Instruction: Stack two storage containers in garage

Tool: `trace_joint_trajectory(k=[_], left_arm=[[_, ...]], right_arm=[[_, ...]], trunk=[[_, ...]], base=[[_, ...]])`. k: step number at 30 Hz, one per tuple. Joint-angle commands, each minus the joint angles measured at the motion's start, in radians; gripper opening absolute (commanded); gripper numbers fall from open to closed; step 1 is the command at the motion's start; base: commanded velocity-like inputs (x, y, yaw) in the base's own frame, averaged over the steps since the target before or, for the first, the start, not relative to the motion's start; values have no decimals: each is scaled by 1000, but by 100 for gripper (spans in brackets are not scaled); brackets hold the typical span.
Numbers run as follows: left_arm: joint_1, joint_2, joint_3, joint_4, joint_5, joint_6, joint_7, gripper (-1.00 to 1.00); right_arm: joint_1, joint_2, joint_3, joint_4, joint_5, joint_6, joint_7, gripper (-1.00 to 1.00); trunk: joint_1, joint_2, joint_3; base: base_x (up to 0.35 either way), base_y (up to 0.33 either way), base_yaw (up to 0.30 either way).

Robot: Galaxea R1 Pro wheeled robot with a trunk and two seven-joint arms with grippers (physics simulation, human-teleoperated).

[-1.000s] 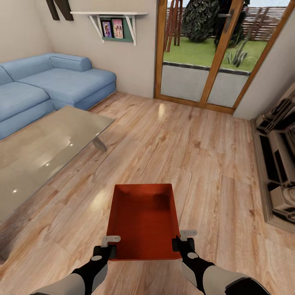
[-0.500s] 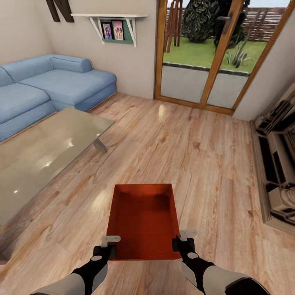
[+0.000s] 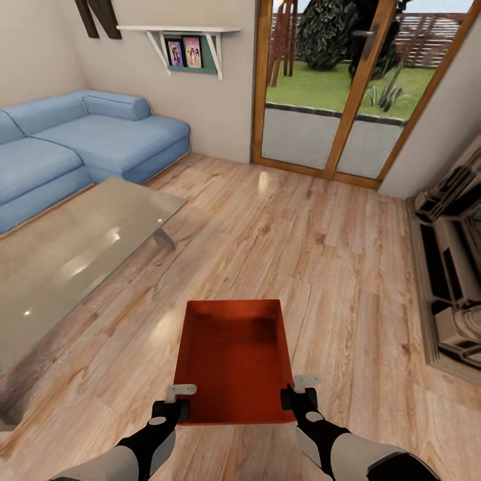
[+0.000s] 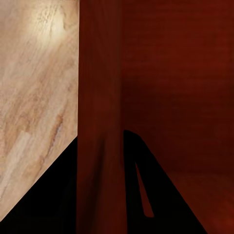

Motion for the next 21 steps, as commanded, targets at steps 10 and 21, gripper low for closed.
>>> trace_joint_trajectory(k=[10,21], left_arm=[[0,0,9,2,12,-2,8,-100],[0,0,9,2,12,-2,8,-100]], right_arm=[[-1,4,-50,-2,13,0,-1,-100],[-1,4,-50,-2,13,0,-1,-100]], trunk=[[-38,70,31],[-81,147,65]], base=[[0,0,0],[0,0,0]])
